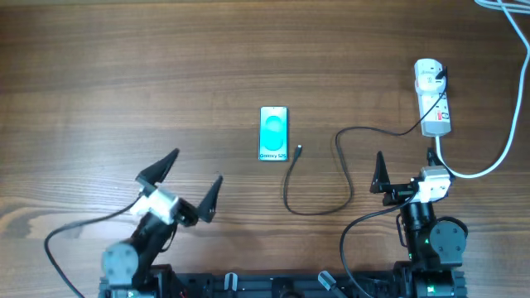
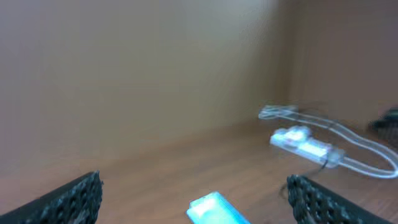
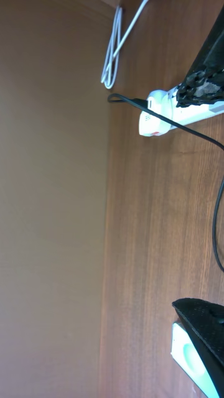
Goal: Plug charger to phone and switch on socket
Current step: 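Move the left gripper over the Galaxy S25 phone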
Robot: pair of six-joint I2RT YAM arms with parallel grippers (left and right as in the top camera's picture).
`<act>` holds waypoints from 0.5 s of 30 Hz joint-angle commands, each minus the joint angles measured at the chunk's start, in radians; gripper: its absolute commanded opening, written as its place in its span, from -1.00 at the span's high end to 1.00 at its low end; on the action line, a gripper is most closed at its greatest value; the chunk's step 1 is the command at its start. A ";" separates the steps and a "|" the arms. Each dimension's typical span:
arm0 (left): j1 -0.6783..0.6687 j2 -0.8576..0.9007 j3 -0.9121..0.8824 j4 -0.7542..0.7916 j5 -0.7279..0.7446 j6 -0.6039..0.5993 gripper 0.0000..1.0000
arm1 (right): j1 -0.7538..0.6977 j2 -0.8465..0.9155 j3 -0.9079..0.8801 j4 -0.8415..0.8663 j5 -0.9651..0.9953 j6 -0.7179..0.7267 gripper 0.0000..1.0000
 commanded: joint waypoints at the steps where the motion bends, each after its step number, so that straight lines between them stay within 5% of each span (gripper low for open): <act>1: 0.005 -0.008 0.004 0.266 0.084 -0.220 -1.00 | 0.004 -0.003 -0.001 0.002 0.006 0.004 -1.00; 4: 0.005 0.011 0.139 0.234 0.003 -0.251 -1.00 | 0.004 -0.003 -0.001 0.002 0.006 0.004 -1.00; 7: 0.005 0.153 0.382 -0.038 0.001 -0.214 -1.00 | 0.004 -0.003 -0.001 0.002 0.007 0.004 -1.00; 9: 0.005 0.354 0.621 -0.318 0.001 -0.191 -1.00 | 0.004 -0.003 -0.001 0.002 0.006 0.004 -1.00; 10: 0.005 0.523 0.819 -0.580 0.005 -0.185 -1.00 | 0.004 -0.003 -0.001 0.002 0.006 0.004 -1.00; 12: 0.005 0.768 1.073 -0.874 0.230 -0.136 -1.00 | 0.004 -0.003 -0.001 0.002 0.006 0.004 -1.00; 14: 0.005 0.954 1.159 -0.893 0.552 -0.165 -1.00 | 0.004 -0.003 -0.001 0.002 0.006 0.003 -1.00; 15: 0.000 0.980 1.160 -0.892 0.541 -0.205 -0.99 | 0.004 -0.003 -0.001 0.002 0.006 0.003 -1.00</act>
